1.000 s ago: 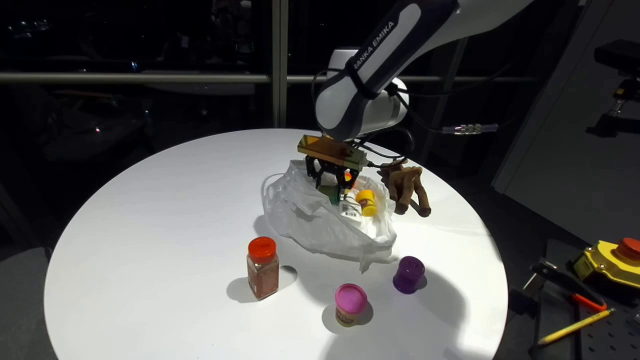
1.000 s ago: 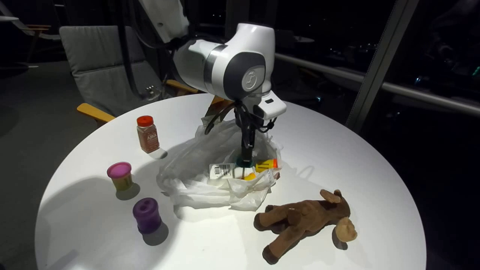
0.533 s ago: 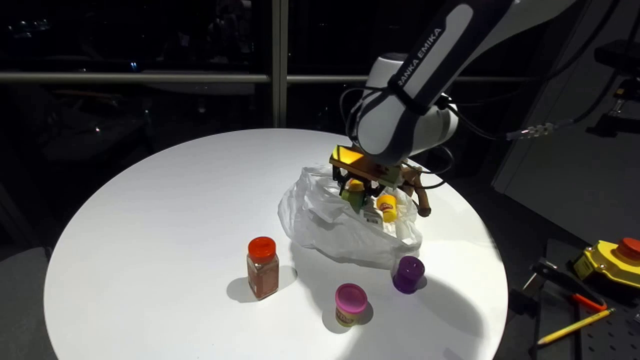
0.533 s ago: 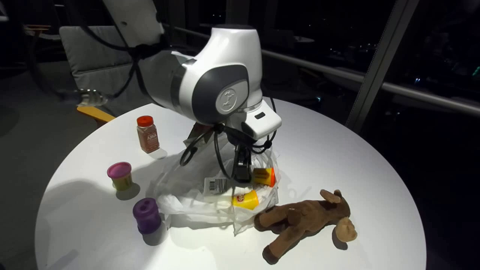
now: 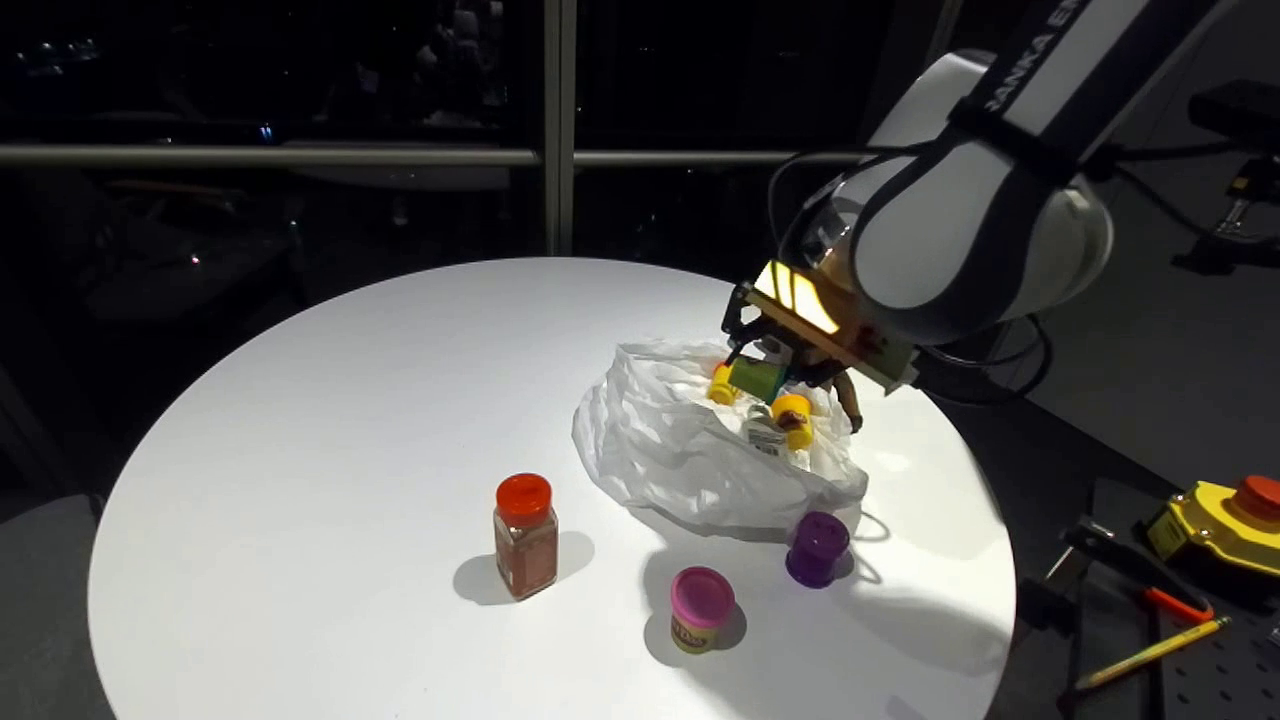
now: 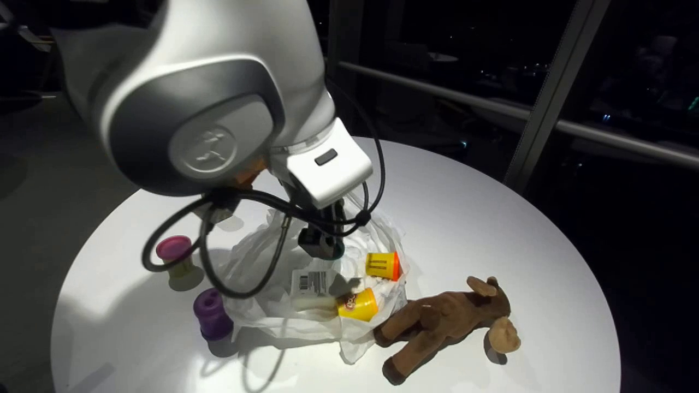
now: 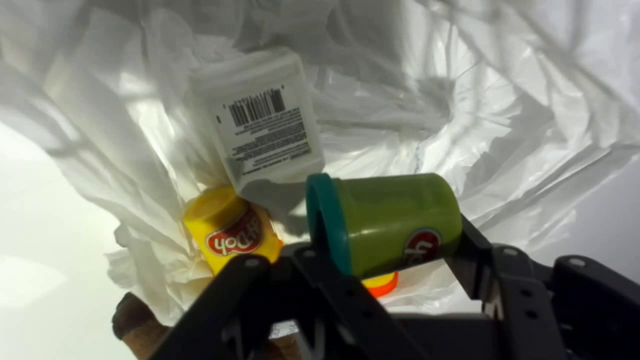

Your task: Pick up the objects from the plastic and put them on the table

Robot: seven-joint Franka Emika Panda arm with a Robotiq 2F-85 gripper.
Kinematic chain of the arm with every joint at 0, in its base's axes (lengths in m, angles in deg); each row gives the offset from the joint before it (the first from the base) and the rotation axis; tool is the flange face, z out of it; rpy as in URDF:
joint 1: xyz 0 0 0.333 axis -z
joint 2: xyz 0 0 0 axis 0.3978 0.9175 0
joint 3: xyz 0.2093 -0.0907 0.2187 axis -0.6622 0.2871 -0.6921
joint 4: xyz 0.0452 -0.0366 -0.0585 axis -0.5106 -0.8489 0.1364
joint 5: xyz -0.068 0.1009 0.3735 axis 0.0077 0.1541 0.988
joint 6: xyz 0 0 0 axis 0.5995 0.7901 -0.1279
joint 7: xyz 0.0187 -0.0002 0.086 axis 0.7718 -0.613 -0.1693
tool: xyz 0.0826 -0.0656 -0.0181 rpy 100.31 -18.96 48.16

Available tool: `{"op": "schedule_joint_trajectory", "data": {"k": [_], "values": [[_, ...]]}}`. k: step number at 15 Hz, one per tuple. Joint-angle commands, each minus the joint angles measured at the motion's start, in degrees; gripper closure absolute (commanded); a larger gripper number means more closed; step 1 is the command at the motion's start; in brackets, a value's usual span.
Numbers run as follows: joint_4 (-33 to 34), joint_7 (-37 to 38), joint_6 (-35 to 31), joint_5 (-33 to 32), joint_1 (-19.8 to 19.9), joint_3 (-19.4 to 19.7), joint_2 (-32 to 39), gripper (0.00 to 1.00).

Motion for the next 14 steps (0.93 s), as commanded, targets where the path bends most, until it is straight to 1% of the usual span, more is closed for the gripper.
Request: {"op": "schedule_joint_trajectory", "data": {"k": [1, 2, 3, 4, 6, 7, 8, 9, 10, 11, 12, 14], "values": [[-9.60, -2.65, -0.96, 3.10, 2.71, -4.00, -11.46, 0.67], [-11.15, -3.02, -1.02, 3.87, 2.10, -2.94, -12.78, 0.67], [-12.34, -2.13, -0.45, 3.20, -1.34, 1.80, -13.05, 0.67], [-13.36, -3.10, 0.08, 3.57, -2.36, 4.08, -13.21, 0.67], [-14.11, -4.99, 1.32, 3.03, -4.40, 9.49, -11.20, 0.67], [-14.30, -5.90, 2.57, 1.96, -3.97, 10.62, -10.55, 0.67], [-14.17, -6.55, 3.76, 1.10, -3.21, 11.10, -9.84, 0.67], [-13.73, -7.25, 4.32, 0.31, -1.54, 10.38, -9.21, 0.67], [-13.02, -7.71, 4.29, 0.05, -0.93, 10.26, -8.15, 0.67], [-11.71, -8.02, 4.48, -0.20, 0.30, 9.35, -6.49, 0.67], [-10.36, -10.32, 5.17, 2.05, 1.15, 8.43, -4.81, 0.67], [-7.98, -11.31, 6.71, 2.02, 1.65, 8.57, -1.77, 0.67]]}}
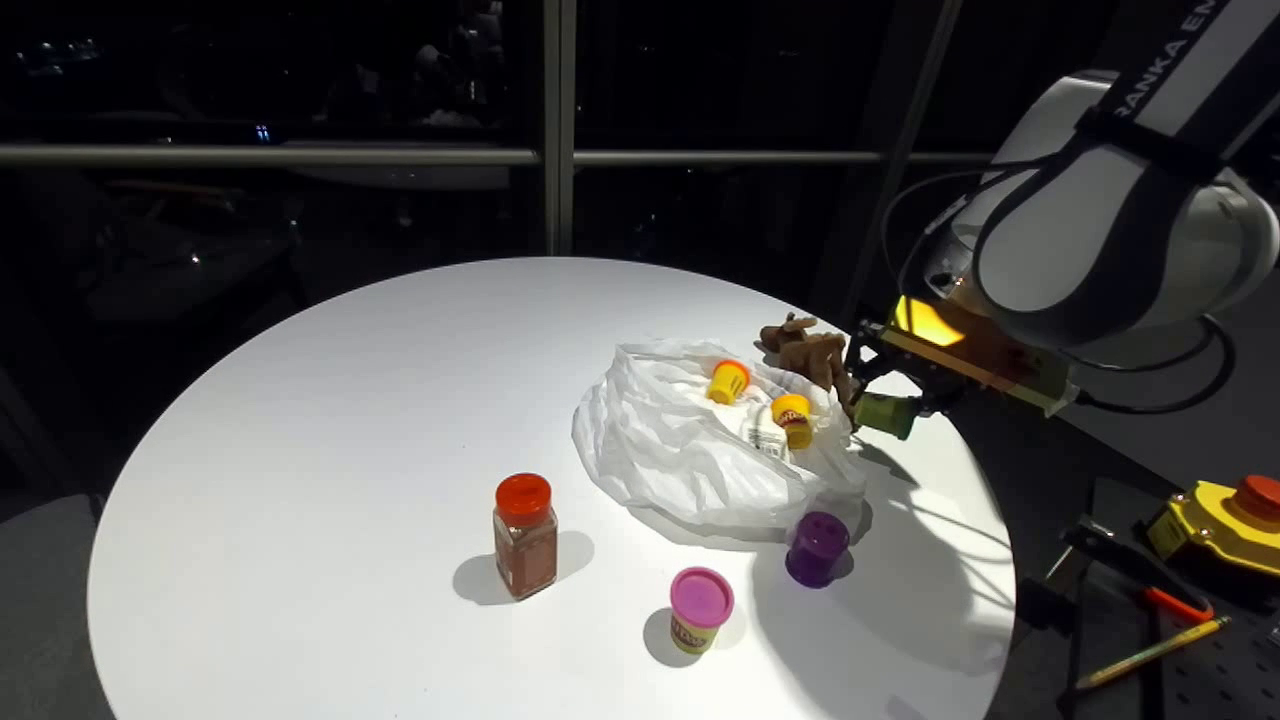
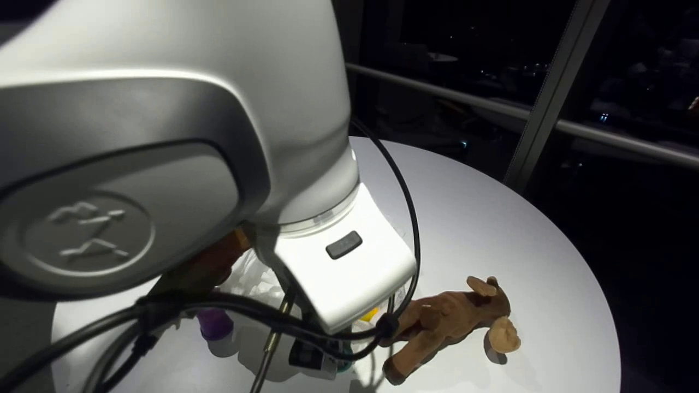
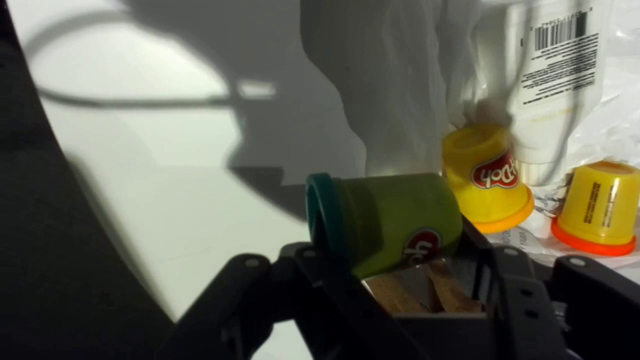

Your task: Pick up the objects from the plastic and put them on the table

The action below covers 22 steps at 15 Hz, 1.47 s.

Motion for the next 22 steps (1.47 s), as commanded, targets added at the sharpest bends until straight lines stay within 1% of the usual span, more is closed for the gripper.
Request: {"op": "schedule_joint_trajectory", "data": {"k": [1, 2, 4, 6, 8, 9, 10, 12, 13, 15, 18, 20, 22], "values": [[6.40, -1.27, 2.42, -0.94, 0.97, 0.64, 7.26, 0.67], [7.95, -2.90, 2.77, 1.05, 0.77, 0.77, 9.12, 0.67], [11.80, -2.80, 4.19, 0.96, 0.23, 1.78, 13.78, 0.67], [15.26, -1.93, 4.09, 1.24, -1.02, 3.11, 18.15, 0.67], [17.92, -1.04, 4.15, 1.72, -3.57, 5.66, 21.85, 0.67], [18.67, -0.89, 3.87, 1.89, -4.90, 7.09, 22.88, 0.17], [18.80, -1.17, 4.12, 1.88, -5.52, 7.75, 23.02, 0.16], [18.43, -1.61, 3.63, 2.01, -6.55, 8.52, 22.99, 0.03], [17.69, -1.96, 3.65, 2.04, -6.70, 8.50, 22.16, 0.00], [16.02, -2.78, 4.43, 1.73, -7.16, 8.62, 20.25, 0.00], [13.29, -2.58, 2.38, 2.28, -8.32, 9.12, 17.84, 0.00], [11.36, -1.46, 1.13, 3.42, -10.36, 10.84, 16.37, 0.00], [9.13, -0.08, -1.23, 5.88, -12.62, 13.09, 14.60, 0.00]]}}
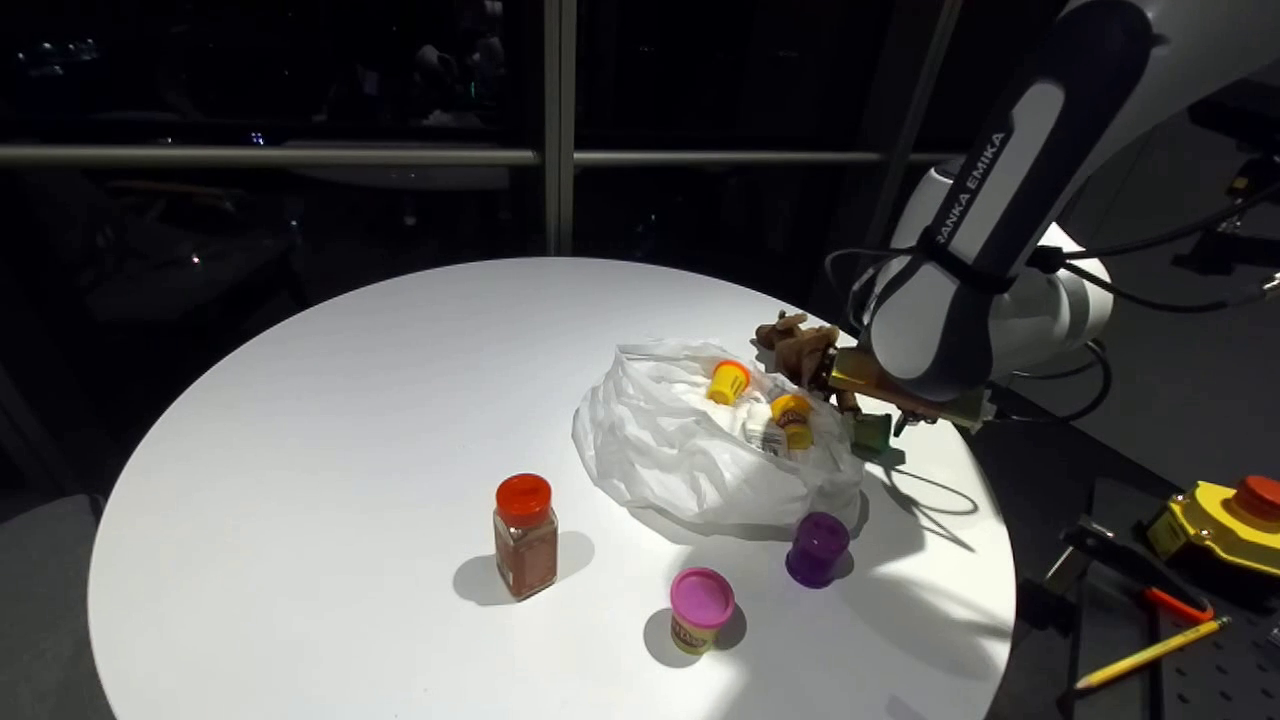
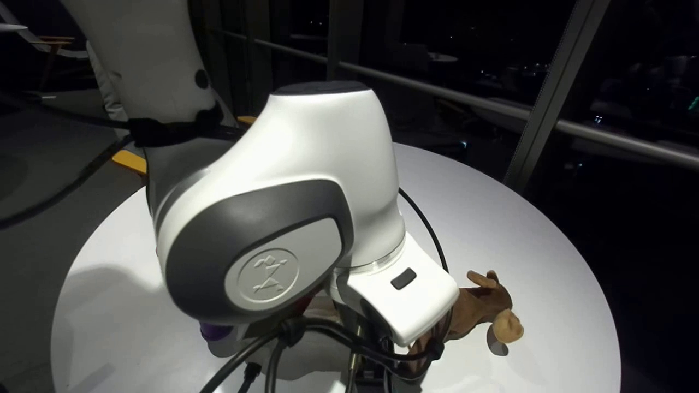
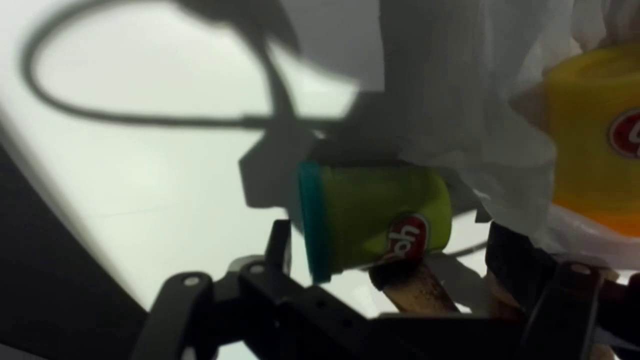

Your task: Pick up the objects from the plastic and put them on the table

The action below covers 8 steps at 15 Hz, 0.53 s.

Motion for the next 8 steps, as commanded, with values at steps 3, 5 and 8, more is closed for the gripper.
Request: {"op": "schedule_joint_trajectory", "data": {"k": [3, 5, 8], "values": [[-8.86, 0.68, -5.38, 4.84, -7.64, 7.07, -8.69, 0.00], [-11.81, -1.49, -4.52, 3.80, -10.80, 9.85, -12.87, 0.00], [-13.96, -5.81, -1.13, 0.62, -14.41, 11.97, -18.79, 0.00]]}}
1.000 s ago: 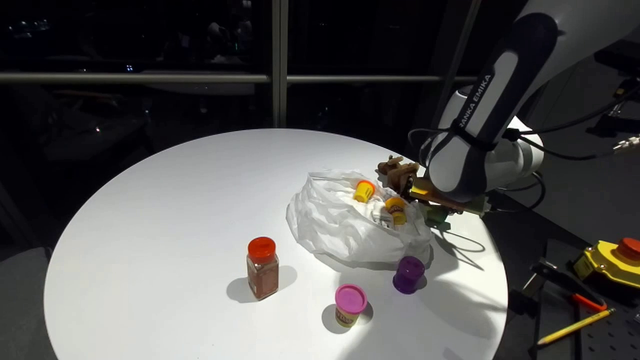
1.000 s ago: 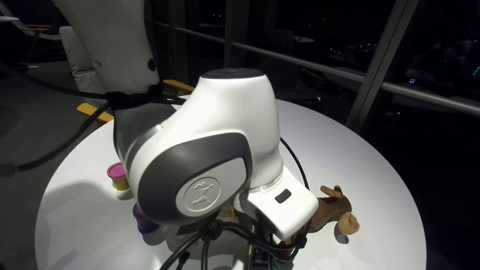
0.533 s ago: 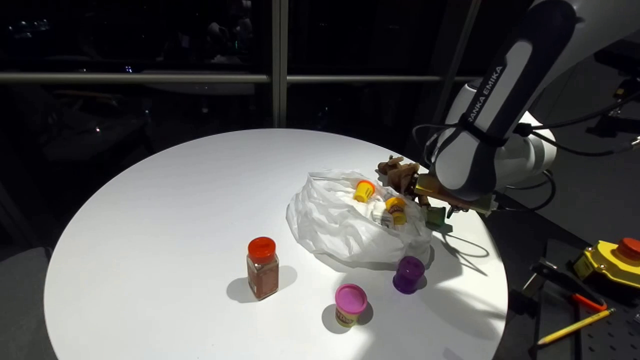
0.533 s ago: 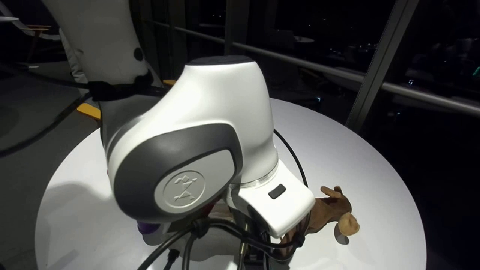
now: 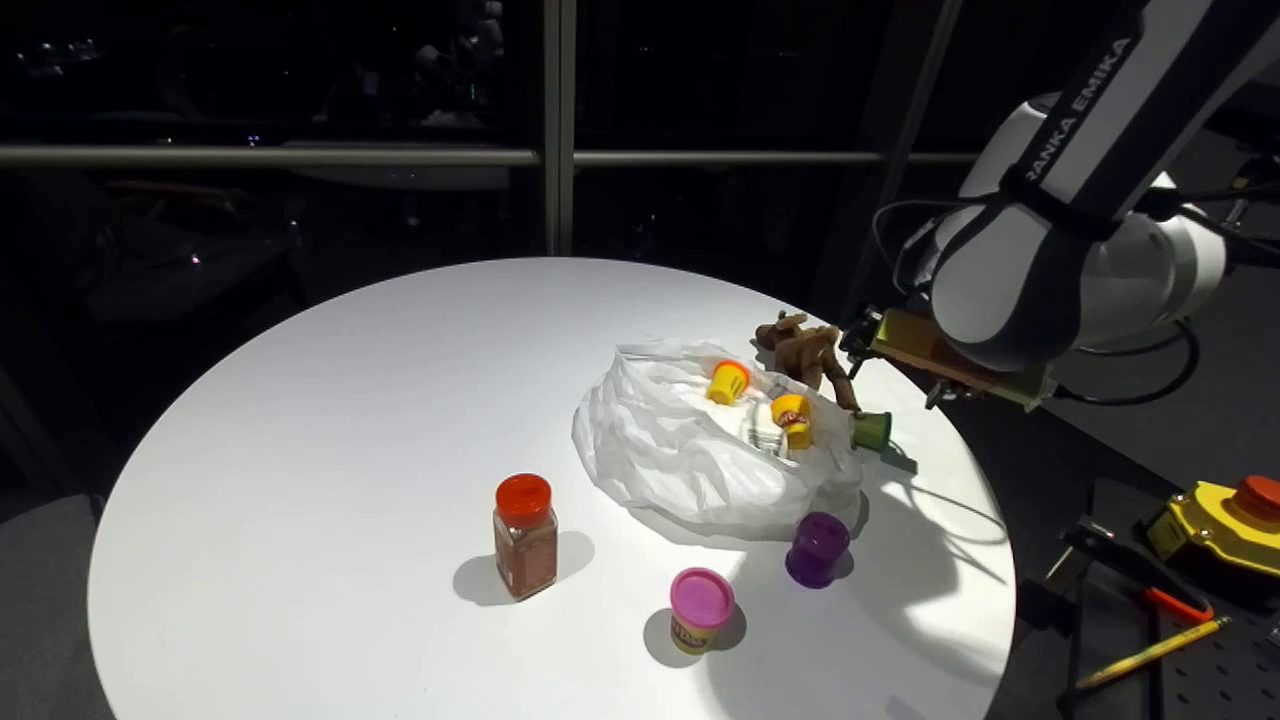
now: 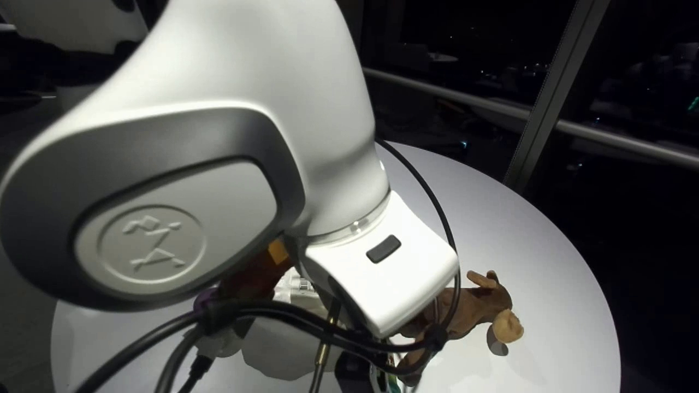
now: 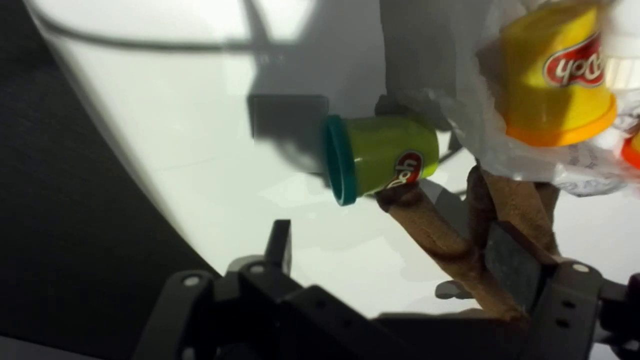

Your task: Pick up the objects from the plastic and put them on the table

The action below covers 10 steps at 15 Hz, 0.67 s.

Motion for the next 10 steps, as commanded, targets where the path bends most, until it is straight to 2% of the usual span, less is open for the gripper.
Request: {"op": "schedule_joint_trajectory", "data": {"k": [1, 5, 10], "values": [[-3.46, -4.95, 3.45, -3.25, -4.68, 2.37, -9.34, 0.00], [-0.78, -6.24, 6.36, -5.91, -6.87, 0.12, -12.24, 0.00], [5.24, -7.54, 7.20, -5.33, -3.41, -8.09, -11.63, 0.00]]}}
